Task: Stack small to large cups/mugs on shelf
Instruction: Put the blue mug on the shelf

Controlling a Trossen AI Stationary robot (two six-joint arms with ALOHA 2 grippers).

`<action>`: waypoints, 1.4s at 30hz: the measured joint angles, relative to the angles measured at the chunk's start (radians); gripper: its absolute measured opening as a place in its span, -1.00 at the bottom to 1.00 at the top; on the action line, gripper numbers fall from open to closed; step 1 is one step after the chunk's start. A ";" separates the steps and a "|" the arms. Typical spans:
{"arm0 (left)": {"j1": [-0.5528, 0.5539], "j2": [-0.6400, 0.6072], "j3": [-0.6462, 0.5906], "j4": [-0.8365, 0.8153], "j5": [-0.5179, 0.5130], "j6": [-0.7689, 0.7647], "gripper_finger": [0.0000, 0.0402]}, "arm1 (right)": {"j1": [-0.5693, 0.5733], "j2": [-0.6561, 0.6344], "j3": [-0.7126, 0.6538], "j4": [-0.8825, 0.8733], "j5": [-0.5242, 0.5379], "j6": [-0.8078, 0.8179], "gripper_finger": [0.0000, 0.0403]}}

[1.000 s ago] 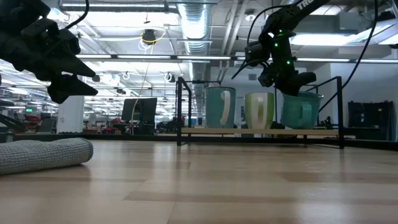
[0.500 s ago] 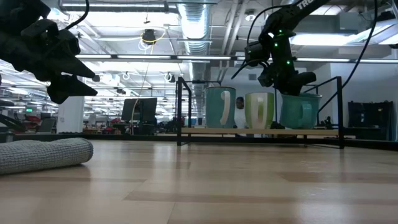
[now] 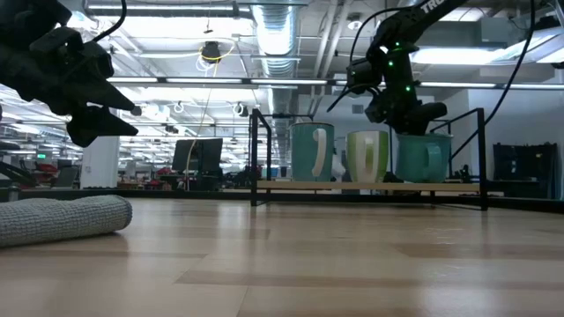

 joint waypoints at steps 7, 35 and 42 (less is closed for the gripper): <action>0.000 0.000 0.000 0.000 0.000 0.000 0.30 | 0.000 0.000 0.000 0.013 0.000 -0.002 0.01; 0.000 0.000 0.000 -0.037 0.000 0.000 0.30 | 0.007 0.000 0.000 0.046 -0.019 0.008 0.09; 0.000 0.000 0.000 -0.037 0.000 -0.001 0.30 | -0.019 0.000 0.000 0.092 0.001 0.043 0.09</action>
